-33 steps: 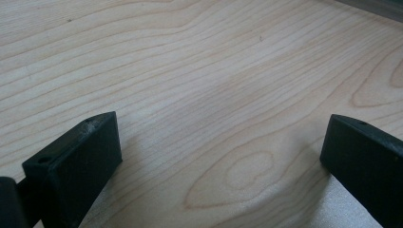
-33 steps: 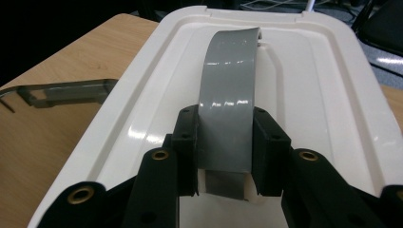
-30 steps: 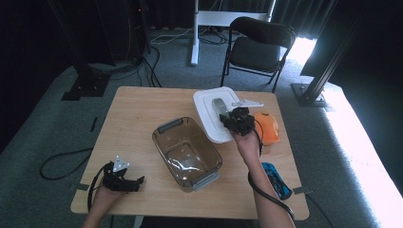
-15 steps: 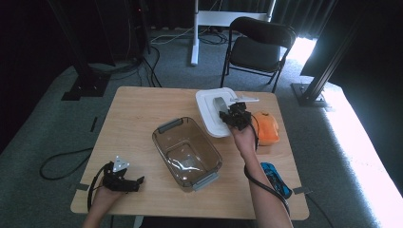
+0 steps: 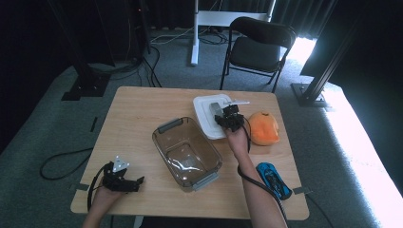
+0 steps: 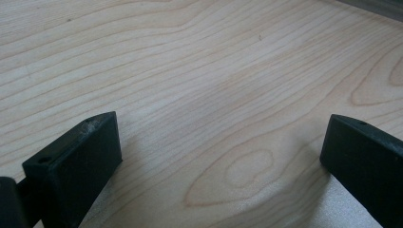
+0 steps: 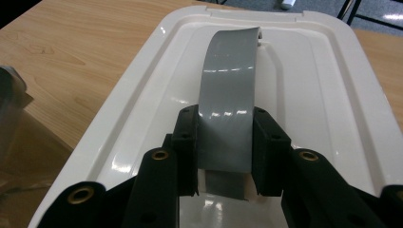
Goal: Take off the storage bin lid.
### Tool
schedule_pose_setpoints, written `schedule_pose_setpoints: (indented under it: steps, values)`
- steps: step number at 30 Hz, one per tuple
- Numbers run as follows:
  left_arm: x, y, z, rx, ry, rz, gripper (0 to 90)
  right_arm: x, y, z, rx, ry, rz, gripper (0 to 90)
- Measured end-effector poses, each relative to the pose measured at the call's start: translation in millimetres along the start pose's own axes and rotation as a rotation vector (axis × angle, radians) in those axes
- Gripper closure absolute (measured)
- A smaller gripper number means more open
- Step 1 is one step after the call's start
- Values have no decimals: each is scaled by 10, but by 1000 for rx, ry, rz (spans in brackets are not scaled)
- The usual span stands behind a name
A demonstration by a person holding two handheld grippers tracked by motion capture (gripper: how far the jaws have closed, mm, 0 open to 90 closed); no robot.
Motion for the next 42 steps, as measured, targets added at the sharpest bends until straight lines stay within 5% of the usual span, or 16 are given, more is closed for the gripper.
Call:
schedule_pose_setpoints:
  steps: [16, 29, 42]
  values:
    - [0, 0, 0, 0, 0, 0, 3, -355, 340, 122, 6, 33, 66, 671]
    - [-1, 0, -1, 0, 0, -1, 3, -574, 462, 187, 11, 5, 110, 662]
    - [-4, -3, -3, -1, 2, 0, 3, -492, 326, 216, 64, 7, 97, 413]
Point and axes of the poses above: each handheld gripper's, and its own axes: y roughly forward along the jaws, x roughly out of its top, z roughly to its left, the point moved 9 cm from there along y, roughly forward along the jaws, and after that the axes turned 10 degrees about -y, right-handed, at the moved point
